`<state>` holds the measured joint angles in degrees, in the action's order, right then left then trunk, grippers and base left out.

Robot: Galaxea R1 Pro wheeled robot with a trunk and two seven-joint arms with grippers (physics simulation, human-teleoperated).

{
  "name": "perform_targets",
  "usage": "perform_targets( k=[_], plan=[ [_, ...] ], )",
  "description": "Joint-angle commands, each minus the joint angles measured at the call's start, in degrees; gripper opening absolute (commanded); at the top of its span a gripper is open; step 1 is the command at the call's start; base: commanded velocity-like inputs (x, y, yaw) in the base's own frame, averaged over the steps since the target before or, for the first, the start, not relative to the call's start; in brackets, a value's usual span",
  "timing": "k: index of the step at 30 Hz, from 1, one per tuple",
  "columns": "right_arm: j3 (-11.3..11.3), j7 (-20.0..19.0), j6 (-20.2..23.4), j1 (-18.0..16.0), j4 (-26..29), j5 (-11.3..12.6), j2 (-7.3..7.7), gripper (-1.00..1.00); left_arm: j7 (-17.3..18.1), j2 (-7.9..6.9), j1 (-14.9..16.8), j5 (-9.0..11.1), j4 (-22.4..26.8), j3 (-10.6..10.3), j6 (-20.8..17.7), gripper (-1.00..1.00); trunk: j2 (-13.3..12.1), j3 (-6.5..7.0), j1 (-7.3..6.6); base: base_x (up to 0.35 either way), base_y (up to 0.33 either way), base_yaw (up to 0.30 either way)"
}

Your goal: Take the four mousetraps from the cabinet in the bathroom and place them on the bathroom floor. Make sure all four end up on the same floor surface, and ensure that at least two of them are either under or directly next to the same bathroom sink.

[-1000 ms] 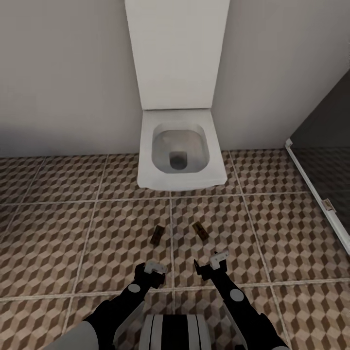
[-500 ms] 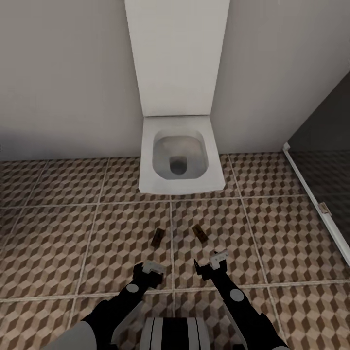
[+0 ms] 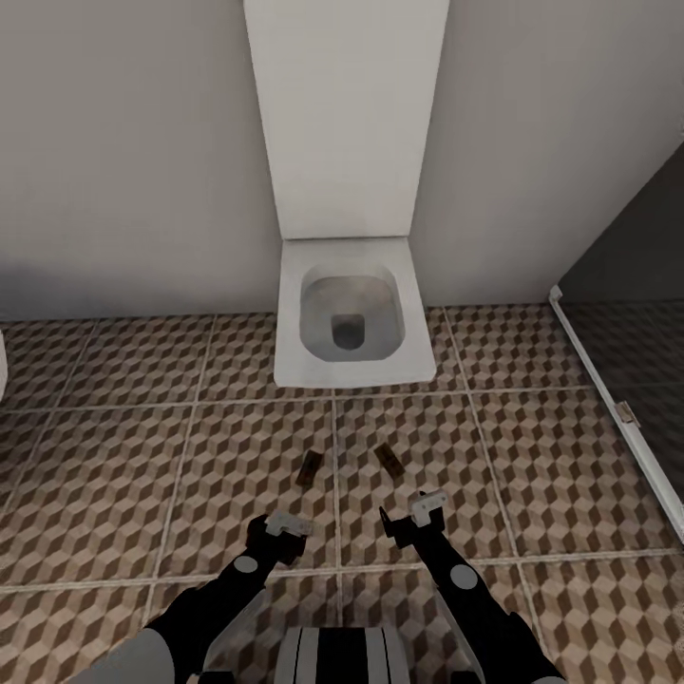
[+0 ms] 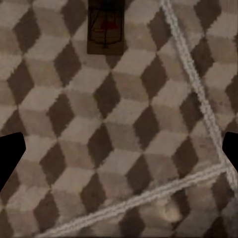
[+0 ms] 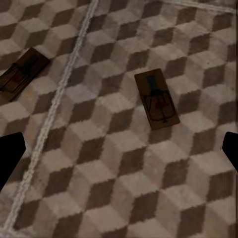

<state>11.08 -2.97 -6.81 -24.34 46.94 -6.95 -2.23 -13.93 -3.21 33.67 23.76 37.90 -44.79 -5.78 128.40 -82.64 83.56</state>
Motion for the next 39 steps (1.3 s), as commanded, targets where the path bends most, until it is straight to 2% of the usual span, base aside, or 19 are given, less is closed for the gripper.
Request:
perform_targets(
  k=[1, 6, 9, 15, 23, 32, 39],
  plan=[
    [-0.1, -0.2, -0.2, 0.0, 0.0, -0.6, 0.06, 1.00, -0.6, -0.56, 0.0, 0.5, 0.1, -0.5, 0.2, 1.00, -0.4, 0.15, -0.23, 0.000, 0.000, 0.000],
    [-0.2, -0.2, -0.2, 0.0, -0.1, -0.6, 0.72, 1.00, -0.6, -1.51, 0.0, 0.6, -0.5, -0.5, 2.5, 1.00, -2.4, 1.05, -1.33, 0.000, 0.000, 0.000],
    [-0.1, -0.2, -0.4, 0.0, -0.1, -0.5, 1.67, 1.00, -0.7, -1.73, -0.1, 0.7, -1.6, -0.5, 3.9, 1.00, -3.6, 1.59, -1.99, 0.000, 0.000, 0.000],
    [-0.1, -0.2, -2.1, 0.0, -2.1, -0.5, 2.39, 1.00, -0.7, -1.86, -0.1, 0.8, -3.2, -0.5, 5.0, 1.00, -6.0, 2.67, -3.31, 0.000, 0.000, 0.000],
    [-0.1, -0.2, -6.7, 0.0, -8.1, -0.5, 2.60, 1.00, -0.7, -2.25, -0.2, 0.8, -5.8, -0.5, 5.8, 1.00, -9.2, 4.10, -5.06, 0.000, 0.000, 0.000],
    [-0.2, 0.1, -11.9, 0.0, -16.6, -0.5, 2.74, 1.00, -0.7, -2.15, -0.3, 0.9, -10.6, -0.5, 11.2, 1.00, -12.8, 5.72, -7.04, 0.000, 0.000, 0.000],
    [-0.1, 0.2, -16.1, 0.0, -21.7, -0.5, 2.75, 1.00, -0.6, -1.90, -0.4, 0.9, -12.9, -0.6, 12.8, 1.00, -15.6, 6.98, -8.58, 0.000, 0.000, 0.000]
  ],
)
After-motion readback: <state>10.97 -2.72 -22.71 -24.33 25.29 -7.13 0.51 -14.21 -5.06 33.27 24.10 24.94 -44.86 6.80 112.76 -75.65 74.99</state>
